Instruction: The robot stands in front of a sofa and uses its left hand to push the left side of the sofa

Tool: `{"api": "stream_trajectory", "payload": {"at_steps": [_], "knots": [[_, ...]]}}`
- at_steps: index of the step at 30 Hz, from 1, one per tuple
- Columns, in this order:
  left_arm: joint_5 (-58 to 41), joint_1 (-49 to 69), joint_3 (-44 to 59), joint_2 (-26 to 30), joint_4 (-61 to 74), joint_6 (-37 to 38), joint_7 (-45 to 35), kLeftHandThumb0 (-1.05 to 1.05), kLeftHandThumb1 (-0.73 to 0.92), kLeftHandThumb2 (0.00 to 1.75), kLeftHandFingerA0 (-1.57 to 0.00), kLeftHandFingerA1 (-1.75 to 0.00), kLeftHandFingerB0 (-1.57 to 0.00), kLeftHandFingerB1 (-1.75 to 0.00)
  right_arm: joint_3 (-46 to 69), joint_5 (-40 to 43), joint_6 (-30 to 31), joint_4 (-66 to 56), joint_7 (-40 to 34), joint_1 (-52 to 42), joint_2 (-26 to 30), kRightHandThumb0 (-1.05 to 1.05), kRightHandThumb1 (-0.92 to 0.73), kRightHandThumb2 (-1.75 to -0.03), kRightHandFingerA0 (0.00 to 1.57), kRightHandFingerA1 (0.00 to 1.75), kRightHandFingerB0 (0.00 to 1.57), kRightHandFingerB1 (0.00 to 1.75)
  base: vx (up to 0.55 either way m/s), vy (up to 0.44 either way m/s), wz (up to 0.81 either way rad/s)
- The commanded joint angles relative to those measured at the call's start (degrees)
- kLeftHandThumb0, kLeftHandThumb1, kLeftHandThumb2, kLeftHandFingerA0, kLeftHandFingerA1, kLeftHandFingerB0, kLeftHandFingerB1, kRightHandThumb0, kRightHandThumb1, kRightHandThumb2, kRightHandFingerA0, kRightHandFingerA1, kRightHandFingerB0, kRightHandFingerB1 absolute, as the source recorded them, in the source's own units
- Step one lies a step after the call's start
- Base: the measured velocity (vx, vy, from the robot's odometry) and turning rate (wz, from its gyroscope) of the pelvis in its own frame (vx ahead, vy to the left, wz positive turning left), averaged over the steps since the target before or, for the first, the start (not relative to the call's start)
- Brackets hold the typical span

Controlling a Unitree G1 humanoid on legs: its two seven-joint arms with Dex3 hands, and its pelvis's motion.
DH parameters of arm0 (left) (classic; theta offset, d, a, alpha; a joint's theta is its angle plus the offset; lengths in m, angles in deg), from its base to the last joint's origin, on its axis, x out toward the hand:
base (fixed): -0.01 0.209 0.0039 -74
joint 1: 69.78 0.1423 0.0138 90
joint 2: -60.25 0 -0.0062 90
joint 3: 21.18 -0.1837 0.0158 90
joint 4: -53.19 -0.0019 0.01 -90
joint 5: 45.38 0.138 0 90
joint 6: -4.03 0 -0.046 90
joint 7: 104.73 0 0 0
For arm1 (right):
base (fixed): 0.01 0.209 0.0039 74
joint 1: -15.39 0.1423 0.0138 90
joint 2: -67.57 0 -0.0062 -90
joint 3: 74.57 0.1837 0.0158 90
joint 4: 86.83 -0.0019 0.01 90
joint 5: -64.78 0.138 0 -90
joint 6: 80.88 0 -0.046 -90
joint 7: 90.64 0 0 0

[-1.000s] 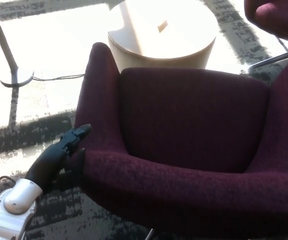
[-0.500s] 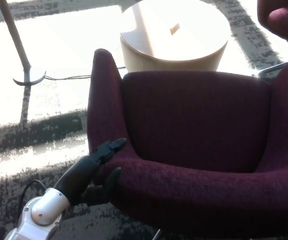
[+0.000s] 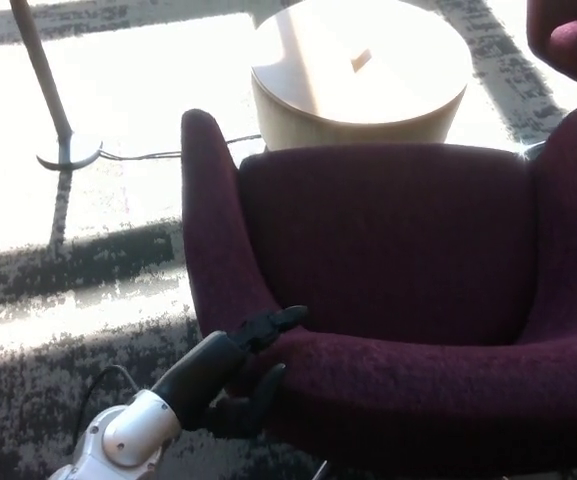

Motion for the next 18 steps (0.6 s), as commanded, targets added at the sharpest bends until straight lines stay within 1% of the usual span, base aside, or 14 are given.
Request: {"api": "stream_trajectory", "payload": {"at_steps": [1,2,3,4,5,6,9,10,13,14,15,16,17,18], "knots": [[1.4,1.6,-4.4,-5.0,0.0,-7.0,-4.9,-1.00,0.83,1.22,-0.03,-0.14,-0.10,-0.13,-0.2,-0.5,1.1,0.3,-0.8,0.1,1.0,-0.60,-0.77,-0.64,0.59,0.58,0.52,0.40,-0.03,0.004,0.20],[0.9,1.7,-5.0,-6.3,-0.3,-6.2,-5.0,-0.94,0.82,1.20,-0.03,-0.20,-0.06,-0.20,-0.5,-0.9,1.2,0.4,-1.2,0.0,1.1,-0.61,-0.78,-0.63,0.60,0.60,0.53,0.40,-0.03,0.002,0.17],[0.4,1.9,-5.7,-8.2,-0.9,-4.8,-5.3,-0.94,0.82,1.20,-0.03,-0.20,-0.06,-0.20,-1.0,-1.6,1.4,0.5,-1.9,-0.2,1.4,-0.61,-0.78,-0.63,0.60,0.60,0.53,0.40,-0.03,0.001,0.13],[1.7,1.6,-6.6,-8.6,-0.5,-4.8,-4.4,-0.91,0.78,1.17,-0.06,-0.28,-0.10,-0.26,-0.8,-1.2,1.1,0.5,-1.9,-0.2,1.3,-0.60,-0.77,-0.64,0.60,0.62,0.54,0.40,-0.03,0.006,0.19],[2.3,1.4,-7.0,-9.0,-0.6,-4.6,-4.0,-0.91,0.81,1.21,0.00,-0.26,-0.07,-0.22,-0.6,-0.8,0.6,0.6,-1.6,-0.2,1.2,-0.59,-0.76,-0.63,0.61,0.62,0.55,0.41,-0.03,0.008,0.25],[2.5,1.0,-7.4,-9.7,-1.2,-4.1,-4.0,-0.86,0.78,1.20,0.00,-0.28,-0.09,-0.24,-0.7,-1.0,0.7,0.7,-1.9,-0.2,1.2,-0.58,-0.77,-0.63,0.61,0.64,0.56,0.41,-0.03,0.005,0.27],[2.6,0.5,-7.8,-10.5,-2.3,-3.4,-3.9,-0.86,0.78,1.20,0.00,-0.28,-0.09,-0.24,-1.1,-1.5,1.1,0.9,-2.5,0.0,1.2,-0.58,-0.77,-0.63,0.61,0.64,0.56,0.41,-0.03,0.010,0.26],[4.3,0.0,-9.6,-11.5,-2.7,-3.8,-3.1,-0.92,0.83,1.22,-0.06,-0.25,-0.07,-0.22,-0.9,-1.2,1.0,0.8,-2.1,-0.6,1.3,-0.58,-0.76,-0.63,0.61,0.67,0.56,0.41,-0.01,0.012,0.23],[4.9,-0.3,-10.5,-11.8,-3.1,-3.9,-2.6,-0.92,0.83,1.22,-0.06,-0.25,-0.07,-0.22,-0.8,-1.1,0.9,0.8,-1.9,-0.8,1.3,-0.58,-0.76,-0.63,0.61,0.67,0.56,0.41,0.00,0.005,0.13],[5.9,-1.1,-11.5,-12.4,-2.6,-5.0,-2.5,-0.89,0.82,1.25,0.00,-0.25,-0.06,-0.18,-0.4,-0.6,0.7,0.7,-1.4,-0.7,1.2,-0.60,-0.74,-0.62,0.62,0.67,0.57,0.40,0.00,0.000,0.00],[7.3,-2.4,-12.9,-13.1,-1.8,-6.7,-2.5,-0.89,0.82,1.25,0.00,-0.25,-0.06,-0.18,0.2,0.1,0.4,0.6,-0.6,-0.4,1.0,-0.60,-0.74,-0.62,0.62,0.67,0.57,0.40,0.00,0.000,0.00],[7.2,-2.6,-13.0,-13.1,-1.9,-6.8,-2.4,-0.89,0.82,1.25,0.00,-0.25,-0.06,-0.18,0.3,0.1,0.4,0.5,-0.5,-0.2,1.0,-0.60,-0.74,-0.62,0.62,0.67,0.57,0.40,0.00,0.000,0.00],[8.1,-4.3,-14.3,-13.8,-3.2,-4.0,-2.7,-0.93,0.87,1.25,-0.04,-0.30,-0.08,-0.20,0.2,-0.3,0.0,0.8,-1.3,0.3,1.1,-0.58,-0.73,-0.62,0.63,0.63,0.61,0.42,0.00,0.000,0.00],[8.2,-4.6,-14.5,-13.8,-3.4,-3.7,-2.6,-0.93,0.87,1.25,-0.04,-0.30,-0.08,-0.20,0.2,-0.4,-0.1,0.8,-1.3,0.4,1.1,-0.58,-0.73,-0.62,0.63,0.63,0.61,0.42,0.00,0.000,0.00]]}}
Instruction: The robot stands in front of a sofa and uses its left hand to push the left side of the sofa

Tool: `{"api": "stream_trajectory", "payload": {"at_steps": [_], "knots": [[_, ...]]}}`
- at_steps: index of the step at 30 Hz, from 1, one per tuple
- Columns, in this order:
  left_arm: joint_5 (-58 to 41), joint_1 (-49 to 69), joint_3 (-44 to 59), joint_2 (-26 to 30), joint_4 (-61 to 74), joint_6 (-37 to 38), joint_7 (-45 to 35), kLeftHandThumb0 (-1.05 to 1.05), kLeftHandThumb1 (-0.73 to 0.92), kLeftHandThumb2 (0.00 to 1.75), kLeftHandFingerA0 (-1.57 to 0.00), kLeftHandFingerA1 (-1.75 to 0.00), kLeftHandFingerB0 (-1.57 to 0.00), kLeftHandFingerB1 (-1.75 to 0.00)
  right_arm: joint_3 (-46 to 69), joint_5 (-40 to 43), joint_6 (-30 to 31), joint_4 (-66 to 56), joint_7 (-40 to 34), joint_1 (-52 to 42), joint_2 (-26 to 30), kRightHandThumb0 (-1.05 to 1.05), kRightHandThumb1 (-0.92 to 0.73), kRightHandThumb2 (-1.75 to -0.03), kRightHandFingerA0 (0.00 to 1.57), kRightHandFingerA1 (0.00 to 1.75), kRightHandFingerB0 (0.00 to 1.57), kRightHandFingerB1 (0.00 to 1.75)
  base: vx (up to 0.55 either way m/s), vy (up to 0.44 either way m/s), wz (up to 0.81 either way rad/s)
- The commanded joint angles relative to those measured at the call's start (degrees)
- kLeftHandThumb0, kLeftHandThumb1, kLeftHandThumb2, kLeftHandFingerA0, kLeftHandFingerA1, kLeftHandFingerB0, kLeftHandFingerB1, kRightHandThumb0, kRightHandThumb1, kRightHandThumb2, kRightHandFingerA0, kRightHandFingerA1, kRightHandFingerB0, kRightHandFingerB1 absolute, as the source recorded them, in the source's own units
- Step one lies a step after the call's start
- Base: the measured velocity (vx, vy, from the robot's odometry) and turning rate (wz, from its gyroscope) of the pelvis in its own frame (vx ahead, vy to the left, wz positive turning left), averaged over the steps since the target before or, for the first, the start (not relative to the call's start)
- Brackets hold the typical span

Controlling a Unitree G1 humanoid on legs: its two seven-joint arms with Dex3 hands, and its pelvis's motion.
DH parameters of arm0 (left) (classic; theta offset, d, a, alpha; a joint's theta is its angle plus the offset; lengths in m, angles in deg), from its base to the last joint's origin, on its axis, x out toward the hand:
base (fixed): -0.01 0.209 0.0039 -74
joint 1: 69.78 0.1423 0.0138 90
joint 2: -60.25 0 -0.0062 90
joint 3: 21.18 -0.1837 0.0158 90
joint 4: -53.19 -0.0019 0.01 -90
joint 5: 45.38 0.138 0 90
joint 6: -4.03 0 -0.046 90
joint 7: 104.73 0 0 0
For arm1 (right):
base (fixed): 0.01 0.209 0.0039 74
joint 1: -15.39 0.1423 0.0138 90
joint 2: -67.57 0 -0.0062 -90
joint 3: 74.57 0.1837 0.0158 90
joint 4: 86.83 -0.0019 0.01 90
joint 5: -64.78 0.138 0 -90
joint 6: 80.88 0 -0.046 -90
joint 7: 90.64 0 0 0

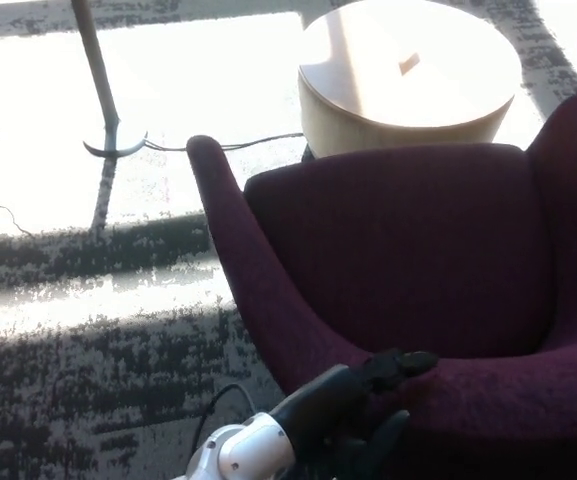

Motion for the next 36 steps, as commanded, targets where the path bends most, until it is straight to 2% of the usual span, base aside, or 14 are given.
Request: {"api": "stream_trajectory", "payload": {"at_steps": [1,11,12,13,21,22,23,26,27,28,29,32,33,36], "knots": [[4.7,-2.3,-4.2,-3.4,-2.6,-1.3,-2.2,-0.92,0.82,1.22,-0.07,-0.36,-0.07,-0.25,0.0,-0.2,0.0,0.2,-0.7,0.7,1.2,-0.60,-0.77,-0.63,0.60,0.66,0.59,0.41,0.00,0.000,0.00],[7.8,-4.1,-8.2,-7.6,-1.0,-7.8,-1.9,-0.86,0.79,1.22,0.00,-0.34,-0.06,-0.21,-1.8,-2.1,0.9,-1.1,-3.0,1.2,1.8,-0.55,-0.76,-0.63,0.59,0.68,0.59,0.41,0.00,0.000,0.00],[7.9,-3.9,-8.3,-8.1,-0.8,-7.9,-1.6,-0.89,0.92,0.80,-0.05,-0.33,-0.06,-0.25,-1.7,-1.9,0.9,-1.1,-2.9,1.1,1.7,-0.54,-0.76,-0.62,0.60,0.65,0.60,0.41,0.00,0.000,0.00],[8.1,-3.7,-8.4,-8.4,-1.0,-7.7,-1.3,-0.81,0.75,1.18,-0.01,-0.40,-0.06,-0.26,-1.9,-2.1,0.9,-1.0,-3.2,1.1,1.7,-0.53,-0.76,-0.63,0.59,0.60,0.59,0.41,0.00,0.000,0.00],[9.0,-4.5,-9.4,-11.0,-2.9,-8.0,-1.7,-0.91,0.79,1.20,-0.02,-0.35,-0.08,-0.19,-3.9,-3.7,3.2,-0.4,-5.2,1.6,2.1,-0.53,-0.77,-0.64,0.51,0.43,0.52,0.38,0.00,0.000,0.00],[9.2,-4.7,-9.7,-11.6,-3.1,-7.8,-1.6,-0.96,0.92,0.82,-0.05,-0.32,-0.07,-0.22,-3.9,-3.4,3.4,-0.6,-4.5,1.5,2.2,-0.52,-0.77,-0.64,0.51,0.43,0.54,0.39,0.00,0.000,0.00],[9.2,-4.7,-9.7,-11.9,-3.1,-8.1,-1.8,-0.91,0.79,1.21,0.00,-0.35,-0.08,-0.19,-3.9,-3.4,3.3,-0.6,-4.5,1.5,2.2,-0.51,-0.76,-0.63,0.56,0.47,0.58,0.40,0.00,0.000,0.00],[9.6,-4.8,-10.0,-12.6,-3.2,-8.4,-2.0,-0.92,0.79,1.21,0.00,-0.34,-0.07,-0.19,-4.2,-3.5,3.0,-0.6,-4.8,1.3,2.3,-0.53,-0.77,-0.63,0.54,0.51,0.59,0.40,0.00,0.000,0.00],[9.6,-5.0,-10.3,-12.6,-3.3,-7.9,-2.4,-0.90,0.92,0.78,-0.04,-0.32,-0.03,-0.25,-4.4,-3.7,3.1,-0.5,-5.2,1.4,2.3,-0.54,-0.77,-0.63,0.56,0.53,0.62,0.41,0.00,0.000,0.00],[9.7,-5.2,-10.6,-12.6,-3.4,-7.5,-2.8,-0.90,0.92,0.78,-0.04,-0.32,-0.03,-0.25,-4.5,-4.0,3.2,-0.4,-5.7,1.5,2.3,-0.54,-0.77,-0.63,0.56,0.53,0.62,0.41,0.00,0.000,0.00],[9.9,-5.5,-10.8,-12.6,-3.4,-7.7,-3.0,-0.92,0.79,1.17,-0.07,-0.36,-0.05,-0.18,-4.7,-4.2,3.0,-0.4,-6.1,1.7,2.3,-0.53,-0.77,-0.63,0.59,0.52,0.63,0.41,0.00,0.000,0.00],[10.1,-5.7,-11.2,-12.9,-3.4,-7.8,-2.6,-0.87,0.78,1.21,0.00,-0.38,-0.09,-0.22,-5.0,-4.2,2.2,-0.6,-6.0,1.8,2.5,-0.52,-0.77,-0.63,0.62,0.50,0.64,0.41,0.00,0.000,0.00],[10.0,-5.6,-11.3,-13.2,-3.3,-8.2,-2.6,-0.93,0.91,0.80,-0.05,-0.33,-0.07,-0.23,-5.1,-4.3,2.4,-0.9,-6.2,1.6,2.5,-0.50,-0.76,-0.63,0.62,0.48,0.65,0.41,0.00,0.000,0.00],[9.7,-5.7,-11.3,-13.8,-3.4,-9.2,-3.0,-0.92,0.92,0.79,-0.04,-0.33,-0.05,-0.23,-5.9,-5.2,3.2,-0.7,-7.3,2.0,2.6,-0.52,-0.77,-0.64,0.63,0.45,0.65,0.41,0.00,0.000,0.00]]}}
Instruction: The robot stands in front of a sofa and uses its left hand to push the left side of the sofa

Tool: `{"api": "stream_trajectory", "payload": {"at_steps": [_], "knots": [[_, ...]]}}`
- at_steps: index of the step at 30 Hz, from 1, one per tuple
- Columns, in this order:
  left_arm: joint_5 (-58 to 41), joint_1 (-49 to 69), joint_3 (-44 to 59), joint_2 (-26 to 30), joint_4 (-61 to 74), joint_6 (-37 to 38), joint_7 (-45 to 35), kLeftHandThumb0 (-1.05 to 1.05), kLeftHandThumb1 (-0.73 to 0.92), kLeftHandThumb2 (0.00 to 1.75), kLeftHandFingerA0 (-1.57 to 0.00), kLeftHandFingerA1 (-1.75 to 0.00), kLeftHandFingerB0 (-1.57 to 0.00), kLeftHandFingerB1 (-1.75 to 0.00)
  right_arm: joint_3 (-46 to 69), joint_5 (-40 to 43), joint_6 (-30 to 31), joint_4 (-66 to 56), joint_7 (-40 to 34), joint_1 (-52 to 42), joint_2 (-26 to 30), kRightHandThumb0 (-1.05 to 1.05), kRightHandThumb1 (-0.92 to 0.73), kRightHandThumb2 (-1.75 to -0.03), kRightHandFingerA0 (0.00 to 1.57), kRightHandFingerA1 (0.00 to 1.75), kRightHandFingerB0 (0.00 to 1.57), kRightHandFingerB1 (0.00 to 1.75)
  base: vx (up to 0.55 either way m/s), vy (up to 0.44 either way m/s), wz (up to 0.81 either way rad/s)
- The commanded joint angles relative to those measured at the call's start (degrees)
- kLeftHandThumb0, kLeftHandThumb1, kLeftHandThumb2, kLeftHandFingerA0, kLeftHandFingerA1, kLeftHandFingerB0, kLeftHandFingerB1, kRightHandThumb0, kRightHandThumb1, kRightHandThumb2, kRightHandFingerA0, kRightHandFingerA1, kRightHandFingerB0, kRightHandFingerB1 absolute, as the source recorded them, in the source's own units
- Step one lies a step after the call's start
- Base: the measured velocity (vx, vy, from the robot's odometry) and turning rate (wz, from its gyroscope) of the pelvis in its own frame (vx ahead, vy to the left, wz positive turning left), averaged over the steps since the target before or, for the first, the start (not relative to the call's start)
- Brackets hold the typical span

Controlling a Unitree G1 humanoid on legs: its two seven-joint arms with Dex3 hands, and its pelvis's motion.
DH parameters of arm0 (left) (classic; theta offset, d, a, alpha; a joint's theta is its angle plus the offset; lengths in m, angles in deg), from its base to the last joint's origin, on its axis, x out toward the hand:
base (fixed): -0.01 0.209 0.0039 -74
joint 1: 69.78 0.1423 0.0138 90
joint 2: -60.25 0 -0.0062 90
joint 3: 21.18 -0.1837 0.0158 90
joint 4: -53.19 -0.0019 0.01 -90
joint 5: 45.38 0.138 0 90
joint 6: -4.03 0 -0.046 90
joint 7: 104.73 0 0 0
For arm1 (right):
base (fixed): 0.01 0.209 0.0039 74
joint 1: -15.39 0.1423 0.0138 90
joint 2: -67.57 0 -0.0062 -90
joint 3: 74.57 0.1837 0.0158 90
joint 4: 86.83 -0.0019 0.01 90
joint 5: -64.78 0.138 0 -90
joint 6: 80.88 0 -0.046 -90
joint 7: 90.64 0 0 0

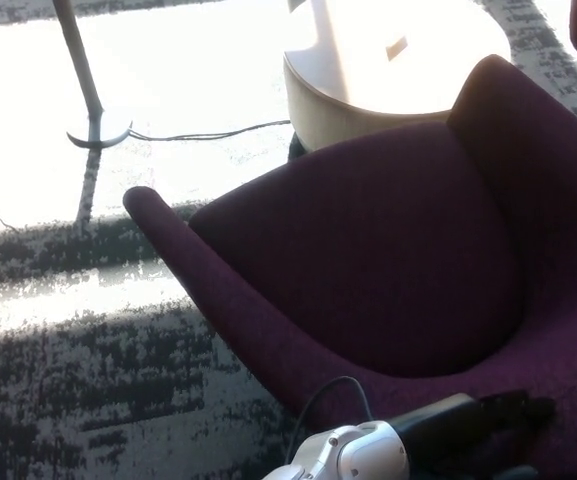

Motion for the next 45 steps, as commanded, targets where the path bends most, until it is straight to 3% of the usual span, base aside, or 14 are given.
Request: {"api": "stream_trajectory", "payload": {"at_steps": [1,3,4,6,7,16,18,23,24,29,30,33,34,45], "knots": [[0.8,0.0,-2.3,-3.5,-0.2,-1.5,-3.6,-0.96,0.82,1.22,-0.03,-0.31,-0.08,-0.15,-0.6,-1.2,1.0,0.4,-1.8,0.6,1.0,-0.55,-0.80,-0.65,0.61,0.44,0.63,0.40,0.00,0.000,0.00],[0.8,0.0,-2.5,-3.6,-0.1,-1.0,-3.5,-0.92,0.79,1.21,-0.01,-0.35,-0.08,-0.19,-1.7,-2.6,2.2,0.6,-3.5,1.0,1.2,-0.55,-0.81,-0.65,0.61,0.45,0.60,0.39,0.00,0.000,0.00],[0.9,0.1,-2.5,-3.6,-0.1,-1.0,-3.4,-0.95,0.92,0.80,-0.05,-0.32,-0.05,-0.23,-1.8,-2.4,2.4,0.7,-3.0,1.2,1.3,-0.54,-0.82,-0.65,0.62,0.45,0.61,0.40,0.00,0.000,0.00],[0.8,0.4,-2.6,-3.7,0.3,-1.7,-3.5,-0.99,0.92,0.81,-0.06,-0.31,-0.07,-0.21,-2.0,-2.4,3.1,0.8,-3.1,1.1,1.2,-0.53,-0.80,-0.65,0.60,0.45,0.61,0.39,0.00,0.000,0.00],[0.7,0.8,-2.7,-3.8,0.6,-2.1,-3.6,-0.97,0.81,1.22,-0.01,-0.31,-0.07,-0.15,-2.2,-2.7,3.4,0.8,-3.5,1.0,1.2,-0.53,-0.81,-0.65,0.58,0.44,0.60,0.39,0.00,0.000,0.00],[1.1,2.9,-3.2,-1.6,2.2,-0.5,-2.6,-0.87,0.78,1.23,0.00,-0.37,-0.06,-0.21,-2.5,-2.4,1.8,0.8,-3.1,0.2,1.2,-0.53,-0.78,-0.63,0.62,0.53,0.64,0.41,0.00,0.000,0.00],[0.2,3.8,-1.4,-0.2,3.2,-1.4,-2.4,-1.00,0.86,1.25,-0.03,-0.28,-0.09,-0.13,-0.7,0.1,0.8,1.0,-0.1,0.0,0.6,-0.56,-0.78,-0.64,0.53,0.47,0.56,0.39,0.00,0.000,0.00],[-0.6,5.7,0.4,1.2,5.5,-1.6,-3.0,-0.96,0.82,1.23,-0.05,-0.28,-0.08,-0.14,0.2,0.3,0.6,1.2,0.8,-0.4,0.2,-0.55,-0.77,-0.64,0.55,0.44,0.54,0.39,0.00,0.000,0.00],[-1.7,5.6,2.6,4.0,7.1,-1.0,-4.2,-0.92,0.82,1.23,-0.03,-0.28,-0.07,-0.17,0.9,1.0,0.9,0.6,1.7,-1.0,-0.1,-0.58,-0.78,-0.63,0.60,0.61,0.62,0.42,0.00,0.000,0.00],[-2.5,5.7,4.7,5.2,8.3,-1.1,-5.2,-0.94,0.83,1.23,-0.06,-0.26,-0.07,-0.17,1.6,1.1,0.8,0.5,2.1,-0.7,-0.4,-0.55,-0.75,-0.63,0.63,0.66,0.65,0.43,0.00,0.000,0.00],[-4.1,5.7,7.2,6.6,9.3,-0.9,-5.9,-0.97,0.83,1.24,-0.07,-0.27,-0.08,-0.17,1.6,1.0,0.8,0.8,1.7,-0.2,-0.7,-0.62,-0.64,-0.77,0.60,0.68,0.58,0.49,0.00,0.000,0.00],[-4.2,6.5,7.9,6.8,10.0,-0.8,-6.3,-0.97,0.83,1.24,-0.07,-0.27,-0.08,-0.17,1.2,0.4,1.2,0.8,1.4,-0.3,-0.6,-0.62,-0.64,-0.77,0.60,0.68,0.58,0.49,0.00,0.000,0.00],[-4.0,7.4,8.6,8.2,11.5,-1.1,-6.5,-0.89,0.79,1.23,0.00,-0.30,-0.07,-0.21,1.2,0.3,0.8,0.9,0.9,-0.7,-0.6,-0.57,-0.77,-0.63,0.64,0.71,0.63,0.43,0.00,0.000,0.00],[-6.7,10.1,13.7,12.8,14.3,1.5,-8.7,-0.89,0.84,1.21,-0.01,-0.28,-0.06,-0.22,0.5,-0.3,2.5,0.9,1.1,-0.4,-0.9,-0.61,-0.80,-0.64,0.60,0.63,0.61,0.42,0.00,0.000,0.00]]}}
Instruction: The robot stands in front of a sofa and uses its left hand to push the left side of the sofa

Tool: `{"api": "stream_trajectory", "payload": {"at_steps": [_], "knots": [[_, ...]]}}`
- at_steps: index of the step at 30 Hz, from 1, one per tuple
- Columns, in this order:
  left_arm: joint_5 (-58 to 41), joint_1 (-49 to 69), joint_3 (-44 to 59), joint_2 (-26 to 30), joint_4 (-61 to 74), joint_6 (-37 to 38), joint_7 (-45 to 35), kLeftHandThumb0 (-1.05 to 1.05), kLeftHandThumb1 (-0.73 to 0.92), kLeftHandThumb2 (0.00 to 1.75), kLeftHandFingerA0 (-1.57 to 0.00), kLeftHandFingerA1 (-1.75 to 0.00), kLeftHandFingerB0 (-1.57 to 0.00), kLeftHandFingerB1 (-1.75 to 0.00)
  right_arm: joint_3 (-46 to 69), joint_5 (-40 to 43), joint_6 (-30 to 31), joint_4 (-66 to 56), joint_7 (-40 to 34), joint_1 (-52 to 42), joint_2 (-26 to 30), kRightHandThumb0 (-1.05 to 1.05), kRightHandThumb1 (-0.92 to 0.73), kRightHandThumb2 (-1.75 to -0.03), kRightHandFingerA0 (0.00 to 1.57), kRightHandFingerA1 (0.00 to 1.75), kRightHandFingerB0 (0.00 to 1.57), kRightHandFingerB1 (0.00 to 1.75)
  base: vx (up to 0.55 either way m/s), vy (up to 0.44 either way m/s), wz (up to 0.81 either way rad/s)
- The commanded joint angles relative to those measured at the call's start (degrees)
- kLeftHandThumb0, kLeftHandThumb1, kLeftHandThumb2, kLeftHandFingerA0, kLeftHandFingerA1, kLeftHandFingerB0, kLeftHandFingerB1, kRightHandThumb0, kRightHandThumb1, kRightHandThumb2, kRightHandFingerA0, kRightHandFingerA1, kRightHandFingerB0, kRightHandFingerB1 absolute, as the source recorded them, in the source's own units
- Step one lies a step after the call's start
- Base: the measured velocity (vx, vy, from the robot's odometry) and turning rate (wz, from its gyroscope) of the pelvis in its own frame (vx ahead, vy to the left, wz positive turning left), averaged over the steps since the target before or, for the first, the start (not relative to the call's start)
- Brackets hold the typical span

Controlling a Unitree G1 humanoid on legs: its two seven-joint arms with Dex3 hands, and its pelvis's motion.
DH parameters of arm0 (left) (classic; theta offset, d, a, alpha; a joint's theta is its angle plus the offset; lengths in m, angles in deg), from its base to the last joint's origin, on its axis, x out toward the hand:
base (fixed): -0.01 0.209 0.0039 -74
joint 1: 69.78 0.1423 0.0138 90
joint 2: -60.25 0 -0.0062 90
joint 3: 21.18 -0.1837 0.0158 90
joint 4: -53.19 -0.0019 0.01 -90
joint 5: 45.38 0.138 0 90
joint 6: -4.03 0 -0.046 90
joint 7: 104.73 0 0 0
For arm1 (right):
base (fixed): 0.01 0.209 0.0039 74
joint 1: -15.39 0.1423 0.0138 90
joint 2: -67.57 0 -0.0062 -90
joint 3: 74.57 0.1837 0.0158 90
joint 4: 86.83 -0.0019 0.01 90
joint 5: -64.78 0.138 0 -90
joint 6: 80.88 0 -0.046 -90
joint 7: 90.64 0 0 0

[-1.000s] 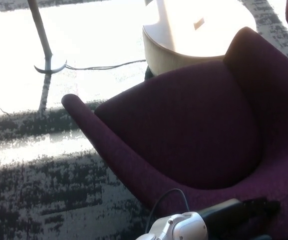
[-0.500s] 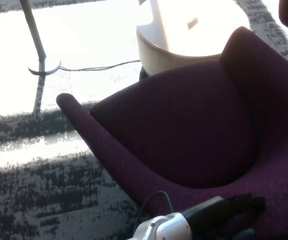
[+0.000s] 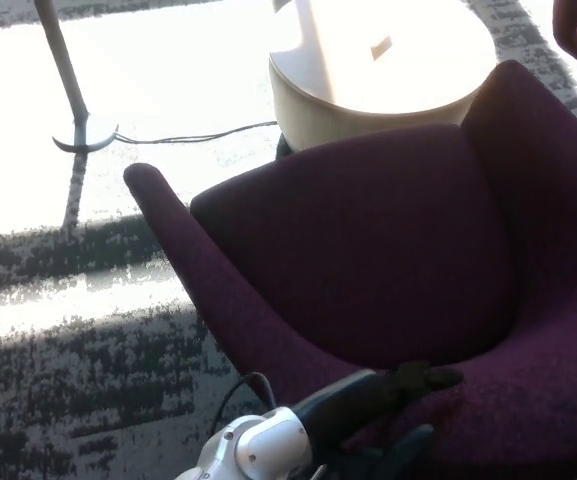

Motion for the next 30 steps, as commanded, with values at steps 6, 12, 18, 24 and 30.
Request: {"api": "stream_trajectory", "payload": {"at_steps": [6,12,18,24,30], "knots": [[-5.0,3.0,5.3,5.3,1.8,0.1,-5.8,-0.94,0.83,1.20,0.00,-0.15,-0.03,-0.14,-1.0,-0.6,0.9,0.1,-0.3,-0.2,0.6,-0.59,-0.79,-0.64,0.61,0.60,0.62,0.42,0.00,0.000,0.00],[-3.0,2.7,7.7,11.2,2.7,-2.2,-5.0,-0.93,0.82,1.22,0.00,-0.24,0.00,-0.19,-0.9,-0.4,-0.3,0.2,-1.0,-0.1,0.6,-0.57,-0.76,-0.63,0.63,0.66,0.65,0.42,0.00,0.000,0.00],[-4.8,2.8,10.9,13.4,-2.4,4.8,-4.6,-0.98,0.86,1.24,-0.03,-0.13,-0.08,-0.11,-1.2,-0.6,0.8,0.3,-0.8,-0.2,0.3,-0.59,-0.78,-0.63,0.62,0.62,0.64,0.42,0.00,0.000,0.00],[-5.8,3.3,13.7,14.8,-3.5,5.5,-4.8,-0.97,0.85,1.23,-0.03,-0.15,-0.09,-0.14,-1.4,-0.6,1.2,0.3,-0.2,0.2,0.6,-0.57,-0.77,-0.63,0.61,0.63,0.62,0.42,0.00,0.000,0.00],[-5.8,3.3,15.9,17.0,-6.5,7.0,-3.6,-0.90,0.80,1.18,-0.06,-0.27,-0.04,-0.19,-1.2,-0.6,0.7,0.6,-0.9,0.7,1.4,-0.56,-0.76,-0.63,0.63,0.62,0.67,0.44,0.00,0.000,0.00]]}}
